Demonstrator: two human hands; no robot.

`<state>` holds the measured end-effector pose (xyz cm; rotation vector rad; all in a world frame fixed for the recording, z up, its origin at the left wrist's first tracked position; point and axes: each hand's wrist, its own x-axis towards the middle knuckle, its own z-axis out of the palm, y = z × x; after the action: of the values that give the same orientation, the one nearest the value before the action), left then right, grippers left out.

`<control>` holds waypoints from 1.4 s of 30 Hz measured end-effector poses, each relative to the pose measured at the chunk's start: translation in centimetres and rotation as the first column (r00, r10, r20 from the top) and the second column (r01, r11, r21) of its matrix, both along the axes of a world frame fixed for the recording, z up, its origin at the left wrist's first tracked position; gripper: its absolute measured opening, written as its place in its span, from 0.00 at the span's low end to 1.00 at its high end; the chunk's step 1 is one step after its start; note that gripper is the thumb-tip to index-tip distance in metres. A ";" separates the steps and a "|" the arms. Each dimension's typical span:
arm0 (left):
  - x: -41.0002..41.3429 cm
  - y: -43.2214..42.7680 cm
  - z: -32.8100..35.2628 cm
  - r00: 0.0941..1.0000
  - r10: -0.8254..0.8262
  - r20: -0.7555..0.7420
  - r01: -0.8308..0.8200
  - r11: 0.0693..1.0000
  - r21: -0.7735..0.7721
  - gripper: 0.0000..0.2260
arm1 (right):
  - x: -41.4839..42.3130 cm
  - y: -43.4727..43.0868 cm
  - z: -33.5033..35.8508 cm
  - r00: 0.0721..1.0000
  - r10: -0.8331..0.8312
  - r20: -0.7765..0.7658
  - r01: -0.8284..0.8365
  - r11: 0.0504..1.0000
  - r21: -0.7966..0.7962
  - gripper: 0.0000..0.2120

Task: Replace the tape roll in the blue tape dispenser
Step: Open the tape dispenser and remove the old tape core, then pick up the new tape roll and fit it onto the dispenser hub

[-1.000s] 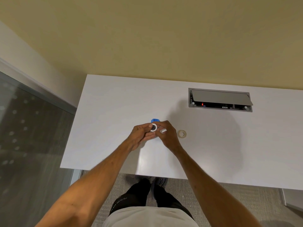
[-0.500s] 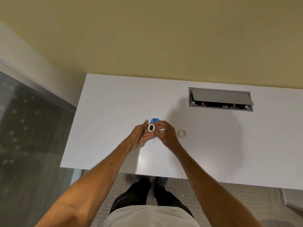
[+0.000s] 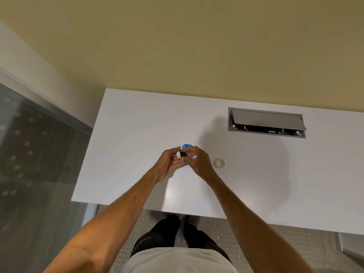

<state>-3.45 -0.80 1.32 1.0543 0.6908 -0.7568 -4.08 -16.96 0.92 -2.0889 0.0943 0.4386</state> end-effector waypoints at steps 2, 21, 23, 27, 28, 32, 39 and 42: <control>0.0 0.2 -0.1 1.000 0.017 -0.003 -0.017 0.999 0.042 0.19 | 0.2 0.1 -0.1 1.000 -0.009 -0.008 0.009 1.000 0.012 0.11; 1.6 4.7 -3.3 0.848 -0.491 0.198 0.056 0.455 0.889 0.19 | 2.6 4.3 -2.4 0.995 -0.043 -0.092 0.035 0.996 -0.087 0.07; 2.1 5.2 -3.8 0.839 -0.518 0.167 0.083 0.423 0.902 0.17 | 3.0 4.5 -2.7 0.994 -0.036 -0.100 0.026 0.995 -0.097 0.08; 3.0 6.5 -4.8 0.809 -0.578 0.102 0.122 0.335 0.934 0.18 | 3.2 4.6 -3.2 0.993 -0.062 -0.100 0.052 0.994 -0.101 0.08; 3.3 6.8 -5.1 0.805 -0.587 0.089 0.134 0.326 0.936 0.18 | 3.2 4.7 -3.4 0.993 -0.072 -0.099 0.061 0.993 -0.104 0.08; 4.0 7.8 -6.2 0.811 -0.583 0.051 0.170 0.318 0.933 0.19 | 3.2 4.8 -3.9 0.990 -0.089 -0.106 0.075 0.989 -0.129 0.10; 4.2 8.2 -6.8 0.795 -0.606 -0.011 0.232 0.286 0.930 0.20 | 2.4 4.7 -4.2 0.978 -0.164 -0.132 0.144 0.979 -0.147 0.11; 4.3 8.1 -6.9 0.790 -0.613 -0.026 0.241 0.272 0.932 0.20 | 2.0 4.5 -4.2 0.974 -0.176 -0.143 0.156 0.977 -0.144 0.12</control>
<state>0.83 7.34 -5.56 2.4661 0.4584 -0.5892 -2.05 -12.42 -3.31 -2.1532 0.3973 0.5029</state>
